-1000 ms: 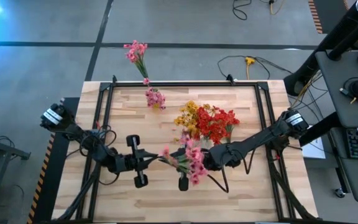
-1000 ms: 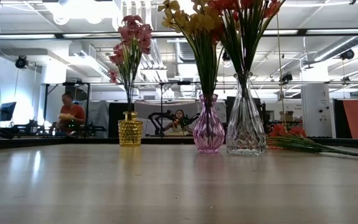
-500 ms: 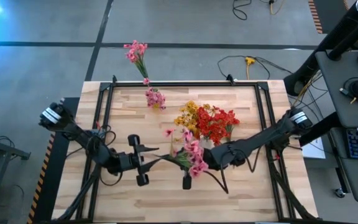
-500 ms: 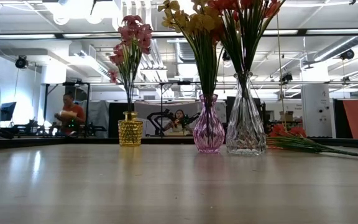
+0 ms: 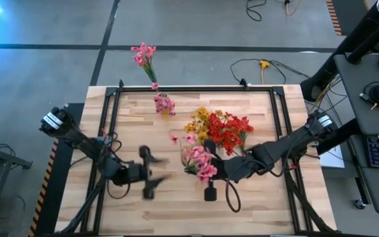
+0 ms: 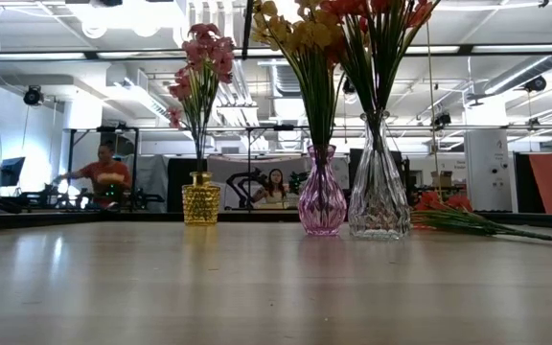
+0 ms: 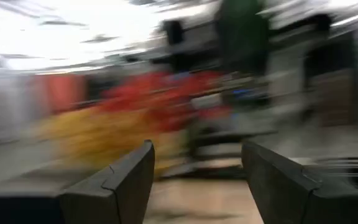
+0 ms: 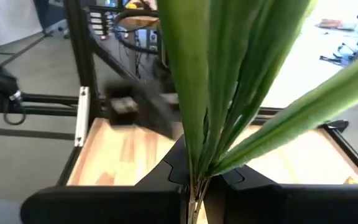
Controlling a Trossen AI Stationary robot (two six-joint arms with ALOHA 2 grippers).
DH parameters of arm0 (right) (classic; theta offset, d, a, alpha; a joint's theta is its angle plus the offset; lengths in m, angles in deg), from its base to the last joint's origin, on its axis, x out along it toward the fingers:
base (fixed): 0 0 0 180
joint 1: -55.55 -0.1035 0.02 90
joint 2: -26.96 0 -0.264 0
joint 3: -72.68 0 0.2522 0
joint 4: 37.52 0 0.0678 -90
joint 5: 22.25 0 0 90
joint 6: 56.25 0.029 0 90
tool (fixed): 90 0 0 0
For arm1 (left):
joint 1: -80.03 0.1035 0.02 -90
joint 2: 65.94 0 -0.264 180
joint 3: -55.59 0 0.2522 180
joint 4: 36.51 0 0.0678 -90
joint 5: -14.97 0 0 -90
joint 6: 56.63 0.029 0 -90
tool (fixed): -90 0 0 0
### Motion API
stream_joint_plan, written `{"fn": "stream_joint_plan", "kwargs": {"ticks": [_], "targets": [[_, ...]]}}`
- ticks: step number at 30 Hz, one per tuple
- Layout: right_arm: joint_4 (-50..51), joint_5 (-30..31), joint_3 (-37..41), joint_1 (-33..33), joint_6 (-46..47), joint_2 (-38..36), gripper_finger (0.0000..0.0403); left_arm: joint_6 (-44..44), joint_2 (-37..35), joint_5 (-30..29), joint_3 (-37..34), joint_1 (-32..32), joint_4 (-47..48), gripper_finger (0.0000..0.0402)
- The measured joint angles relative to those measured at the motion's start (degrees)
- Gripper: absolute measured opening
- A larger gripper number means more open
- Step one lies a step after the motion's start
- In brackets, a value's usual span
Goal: Sort flowers into vase by color
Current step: Put the pink flowers into the yellow vase
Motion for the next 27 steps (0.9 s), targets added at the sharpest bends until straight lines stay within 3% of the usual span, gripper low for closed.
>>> {"fn": "stream_joint_plan", "kwargs": {"ticks": [2,4,11,27], "targets": [[0.9,-1.9,-0.7,-0.1,0.1,0.4,0.0013,-7.3,-2.0,13.8,0.0,0.8,4.6,0.0223],[0.7,-4.5,-1.4,-0.2,0.6,0.8,0.0013,-12.5,-4.1,21.8,0.0,2.2,8.6,0.0223],[0.9,-5.3,-3.3,-0.2,0.0,3.4,0.0013,-16.7,-5.5,19.5,0.0,4.2,12.0,0.0223],[1.0,-5.2,-9.3,0.2,-6.6,7.7,0.0013,-10.9,6.3,20.3,11.6,5.8,15.9,0.0209]]}}
